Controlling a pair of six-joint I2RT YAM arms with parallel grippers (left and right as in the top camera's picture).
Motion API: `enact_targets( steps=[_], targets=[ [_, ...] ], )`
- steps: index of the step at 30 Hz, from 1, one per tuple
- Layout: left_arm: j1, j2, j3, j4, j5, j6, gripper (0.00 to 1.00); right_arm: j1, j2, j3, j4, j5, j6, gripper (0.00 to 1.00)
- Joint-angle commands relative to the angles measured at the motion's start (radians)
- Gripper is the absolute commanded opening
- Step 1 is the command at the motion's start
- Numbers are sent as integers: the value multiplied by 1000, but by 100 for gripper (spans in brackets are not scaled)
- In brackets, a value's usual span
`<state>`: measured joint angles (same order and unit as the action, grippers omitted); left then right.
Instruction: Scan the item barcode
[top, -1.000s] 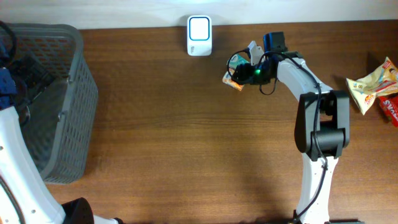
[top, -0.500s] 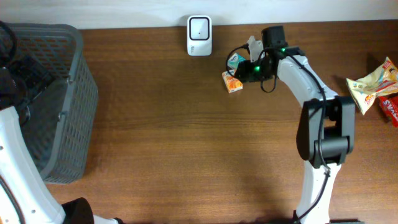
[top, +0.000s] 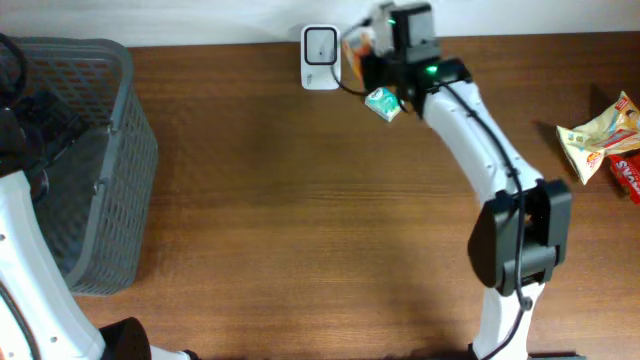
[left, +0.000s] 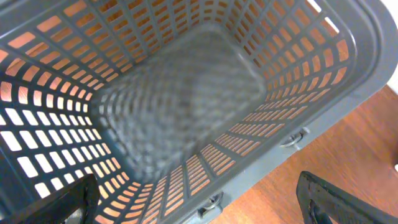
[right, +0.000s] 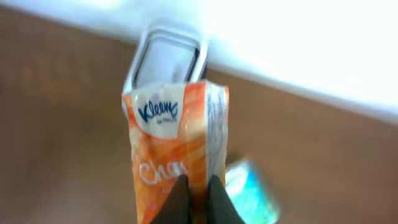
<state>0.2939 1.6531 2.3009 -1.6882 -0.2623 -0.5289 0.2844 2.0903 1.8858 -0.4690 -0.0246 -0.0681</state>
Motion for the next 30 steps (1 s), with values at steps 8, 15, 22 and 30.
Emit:
enact_targets(
  steps=[8,15,22,30],
  targets=[
    [2,-3,3,0,-4,-9,99,110,254,3,556,340,-347,4],
    [2,-2,3,0,-4,-9,99,158,321,3,676,281,-694,4],
    [8,-2,3,0,-4,-9,99,136,287,3,796,450,-378,4],
    [8,-2,3,0,-4,-9,99,-304,12,3,-66,715,401,4]
  ],
)
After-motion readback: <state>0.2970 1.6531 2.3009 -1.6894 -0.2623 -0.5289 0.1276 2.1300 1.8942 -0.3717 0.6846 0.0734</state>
